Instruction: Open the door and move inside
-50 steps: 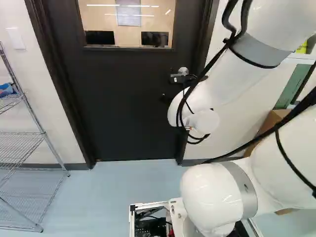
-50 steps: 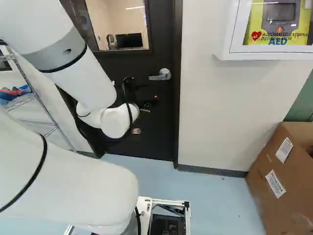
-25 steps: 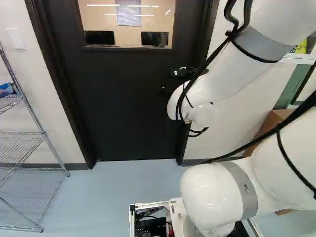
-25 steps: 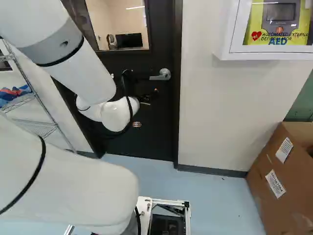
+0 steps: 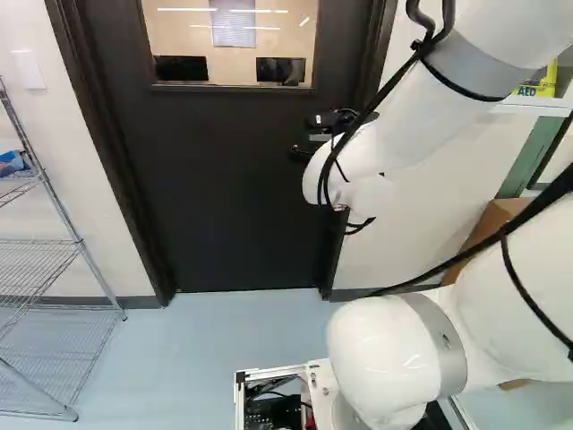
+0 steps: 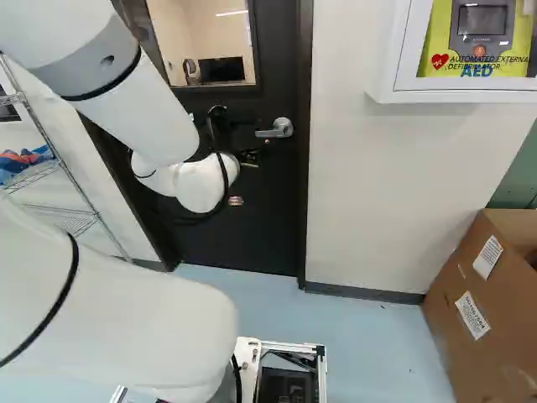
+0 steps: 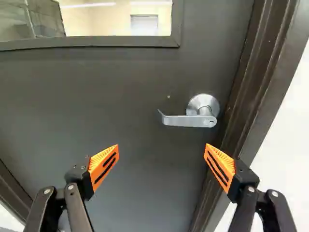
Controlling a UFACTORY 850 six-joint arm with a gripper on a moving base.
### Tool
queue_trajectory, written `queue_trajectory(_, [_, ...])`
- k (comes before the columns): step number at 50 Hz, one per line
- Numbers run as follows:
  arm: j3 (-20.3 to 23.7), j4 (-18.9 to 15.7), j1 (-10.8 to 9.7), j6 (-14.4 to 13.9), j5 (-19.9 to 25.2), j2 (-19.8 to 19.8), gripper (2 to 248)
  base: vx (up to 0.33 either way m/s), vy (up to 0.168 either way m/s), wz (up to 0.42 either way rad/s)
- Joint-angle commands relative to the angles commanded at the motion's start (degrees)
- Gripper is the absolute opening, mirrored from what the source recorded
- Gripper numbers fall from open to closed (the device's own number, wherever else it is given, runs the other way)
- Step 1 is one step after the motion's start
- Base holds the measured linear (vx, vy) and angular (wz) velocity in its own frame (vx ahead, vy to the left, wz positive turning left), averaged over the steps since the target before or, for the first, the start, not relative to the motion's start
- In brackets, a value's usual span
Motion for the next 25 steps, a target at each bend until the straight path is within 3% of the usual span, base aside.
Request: queue_trajectory(25, [-4.61, -0.9, 0.0, 0.0, 0.0, -1.62, 247, 0.0, 0.0, 0.0])
